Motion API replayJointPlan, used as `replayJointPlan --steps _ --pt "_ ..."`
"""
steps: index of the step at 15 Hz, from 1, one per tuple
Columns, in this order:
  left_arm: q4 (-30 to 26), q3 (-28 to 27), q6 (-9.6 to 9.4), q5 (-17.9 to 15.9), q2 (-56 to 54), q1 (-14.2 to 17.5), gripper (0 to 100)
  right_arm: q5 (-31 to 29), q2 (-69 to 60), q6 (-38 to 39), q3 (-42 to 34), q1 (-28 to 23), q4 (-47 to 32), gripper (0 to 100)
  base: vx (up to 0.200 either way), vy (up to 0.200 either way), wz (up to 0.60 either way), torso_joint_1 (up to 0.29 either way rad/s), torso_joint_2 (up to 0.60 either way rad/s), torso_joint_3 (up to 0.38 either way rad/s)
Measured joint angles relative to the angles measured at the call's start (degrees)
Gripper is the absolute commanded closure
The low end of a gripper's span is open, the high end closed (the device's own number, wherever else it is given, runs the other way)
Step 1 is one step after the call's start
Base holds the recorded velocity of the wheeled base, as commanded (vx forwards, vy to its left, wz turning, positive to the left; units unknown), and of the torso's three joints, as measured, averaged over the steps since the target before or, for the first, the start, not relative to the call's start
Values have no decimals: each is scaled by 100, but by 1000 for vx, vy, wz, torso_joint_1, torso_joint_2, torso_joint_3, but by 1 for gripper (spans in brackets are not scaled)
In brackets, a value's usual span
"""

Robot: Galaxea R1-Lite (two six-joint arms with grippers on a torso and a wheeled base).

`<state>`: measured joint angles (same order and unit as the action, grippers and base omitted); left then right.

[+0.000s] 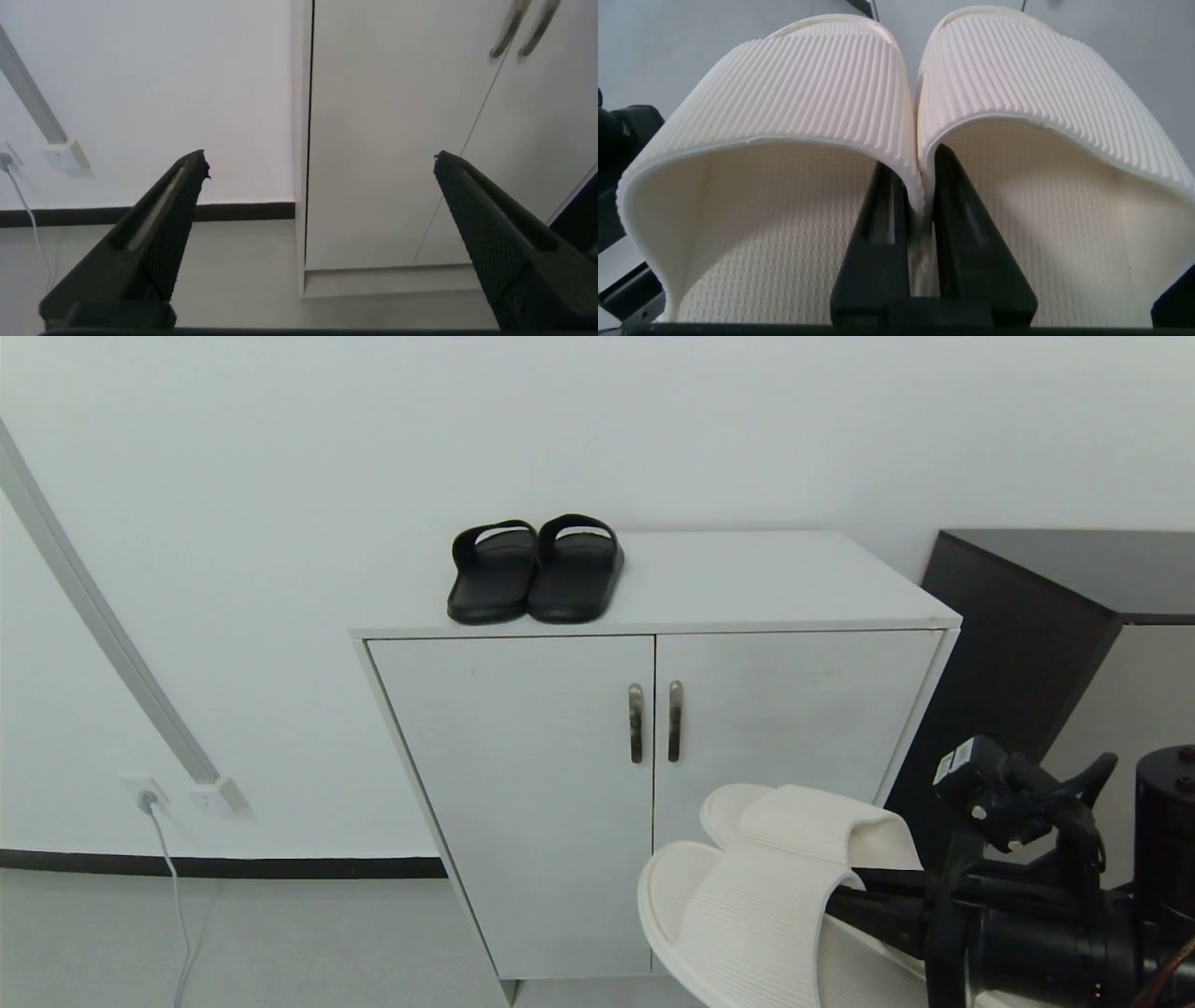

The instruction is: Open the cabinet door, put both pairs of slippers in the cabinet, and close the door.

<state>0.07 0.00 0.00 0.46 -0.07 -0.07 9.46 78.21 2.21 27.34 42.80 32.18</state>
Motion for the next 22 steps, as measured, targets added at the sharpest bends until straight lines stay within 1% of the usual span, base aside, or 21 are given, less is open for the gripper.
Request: replayJointPlan --steps 7,13,20,21,22 --pt "0 0 0 -2 0 -2 0 0 23 0 -20 26 0 100 0 0 0 -116 463 352" --pt "-7 0 2 -13 0 -2 0 1 127 -115 -22 57 5 100 0 0 0 -35 413 375" --pt "11 -13 10 9 0 -2 0 -16 135 -115 -67 50 16 100 0 0 0 1 33 31" --pt "24 -167 18 18 10 -2 0 -11 135 -117 -69 52 16 100 0 0 0 0 0 0" --pt "6 -446 49 11 65 -4 0 -10 135 -115 -69 50 16 100 0 0 0 0 0 0"
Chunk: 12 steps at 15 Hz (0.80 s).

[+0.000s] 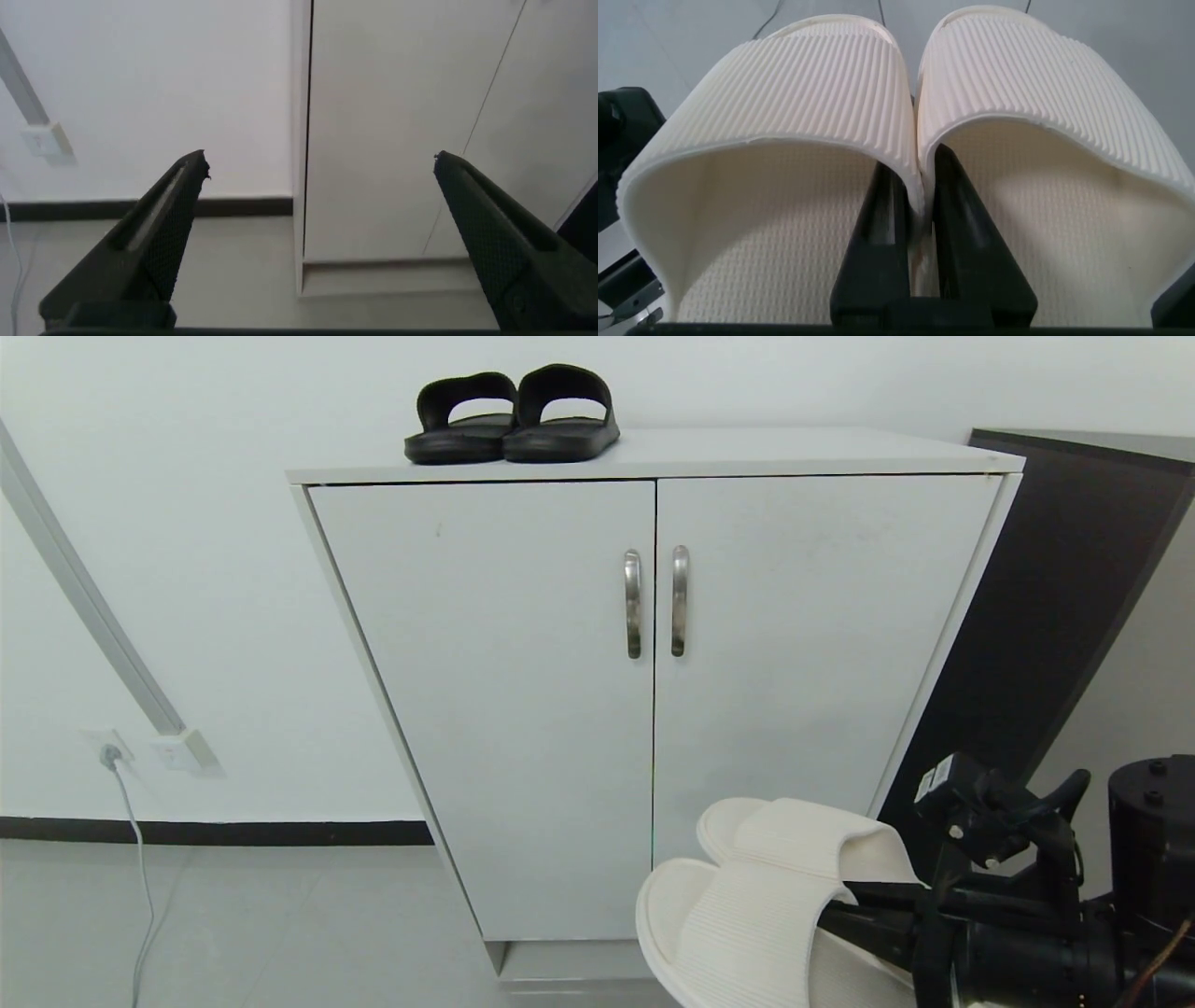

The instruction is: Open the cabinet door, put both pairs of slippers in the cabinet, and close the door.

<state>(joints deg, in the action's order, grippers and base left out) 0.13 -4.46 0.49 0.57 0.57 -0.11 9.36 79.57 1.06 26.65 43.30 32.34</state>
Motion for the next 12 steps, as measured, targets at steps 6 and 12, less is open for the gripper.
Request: replayJointPlan --steps 6,12 --pt "429 -1139 16 -1337 1770 -93 0 -1 34 -5 6 30 -10 100 0 0 0 0 0 0" --pt "1554 -2109 27 -2638 4185 -658 0 -15 44 -2 -35 35 -13 100 0 0 0 0 0 0"
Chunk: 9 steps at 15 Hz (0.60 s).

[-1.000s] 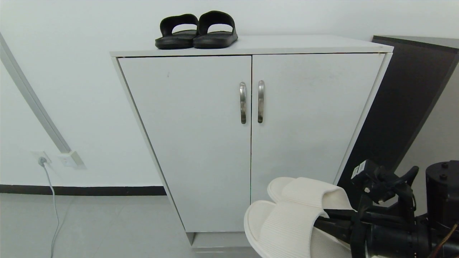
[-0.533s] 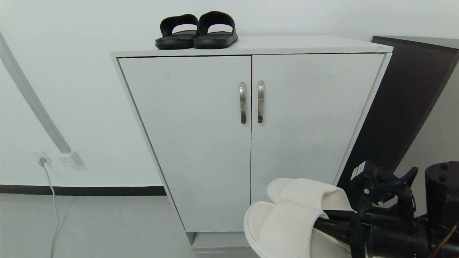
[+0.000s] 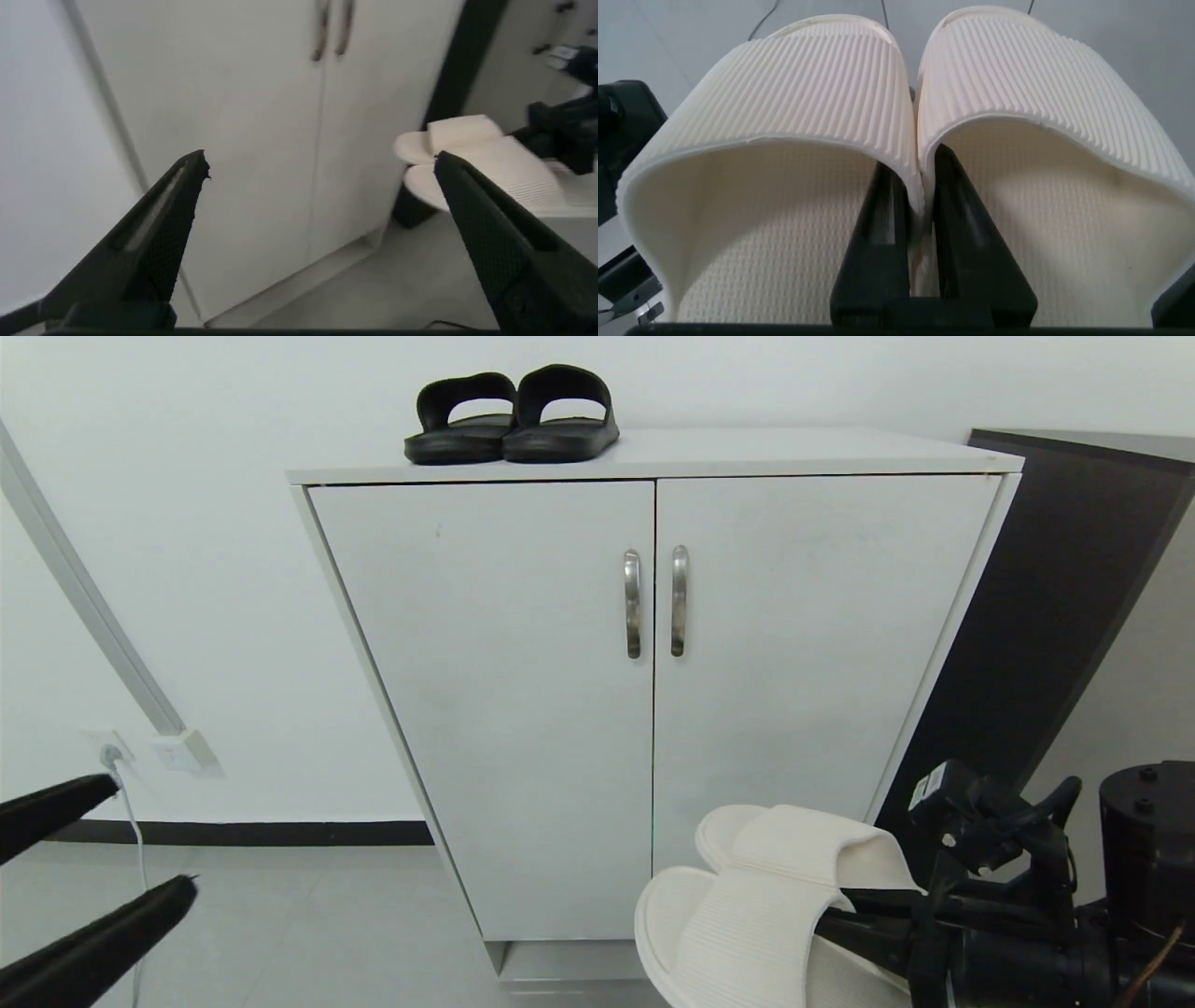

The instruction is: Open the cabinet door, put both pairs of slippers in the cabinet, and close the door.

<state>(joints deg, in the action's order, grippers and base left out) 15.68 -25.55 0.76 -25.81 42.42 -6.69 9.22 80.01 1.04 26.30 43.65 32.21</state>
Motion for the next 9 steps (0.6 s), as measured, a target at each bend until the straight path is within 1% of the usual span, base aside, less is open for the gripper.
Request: replayJointPlan --steps 2,3,4,6,7,9 --pt "435 -232 9 -60 757 -628 0 4 4 0 -17 4 2 100 0 0 0 0 0 0" --pt "690 -352 59 -71 1148 -929 0 13 4 -2 -28 4 0 100 0 0 0 0 0 0" --pt "917 -474 165 -74 1487 -1156 0 15 4 -2 -44 6 0 100 0 0 0 0 0 0" --pt "1420 -892 529 -79 2226 -1613 0 17 4 7 -72 15 2 100 0 0 0 0 0 0" --pt "1495 -1115 641 -79 2508 -1762 0 33 1 41 -80 13 2 100 0 0 0 0 0 0" --pt "1560 -1709 740 -77 3117 -2065 0 72 41 52 -87 15 2 100 0 0 0 0 0 0"
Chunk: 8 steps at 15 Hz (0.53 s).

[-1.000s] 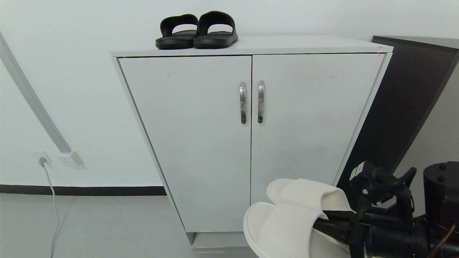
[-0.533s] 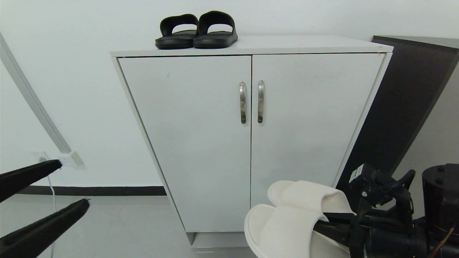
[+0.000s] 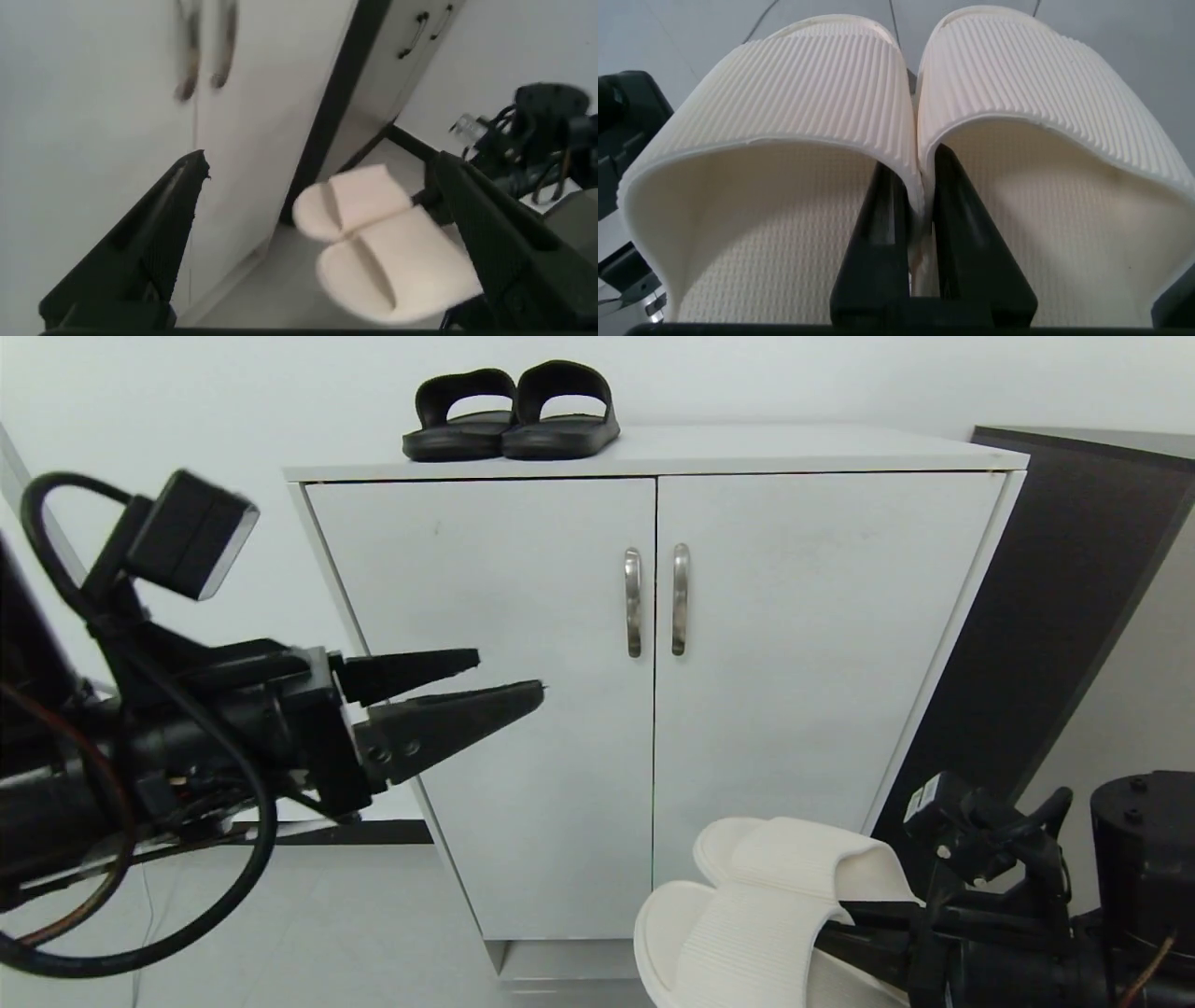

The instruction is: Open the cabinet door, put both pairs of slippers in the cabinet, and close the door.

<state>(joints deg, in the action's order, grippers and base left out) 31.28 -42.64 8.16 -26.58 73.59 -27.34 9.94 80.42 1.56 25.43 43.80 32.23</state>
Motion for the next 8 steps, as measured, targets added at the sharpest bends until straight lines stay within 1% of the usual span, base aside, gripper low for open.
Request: replayJointPlan --steps 2,4,5,6,8 --pt "-5 -580 104 20 512 -201 0 7 78 -23 -35 24 0 100 0 0 0 0 0 0" --pt "-39 -1174 399 115 1001 -399 0 10 157 -33 -85 38 1 100 0 0 0 0 0 0" --pt "-49 -1441 544 105 1226 -479 0 13 179 -33 -99 38 4 100 0 0 0 0 0 0" --pt "-61 -1686 657 37 1456 -549 0 10 191 -33 -104 38 4 100 0 0 0 0 0 0" --pt "-66 -2048 717 -183 1824 -636 0 10 210 -37 -115 38 4 100 0 0 0 0 0 0"
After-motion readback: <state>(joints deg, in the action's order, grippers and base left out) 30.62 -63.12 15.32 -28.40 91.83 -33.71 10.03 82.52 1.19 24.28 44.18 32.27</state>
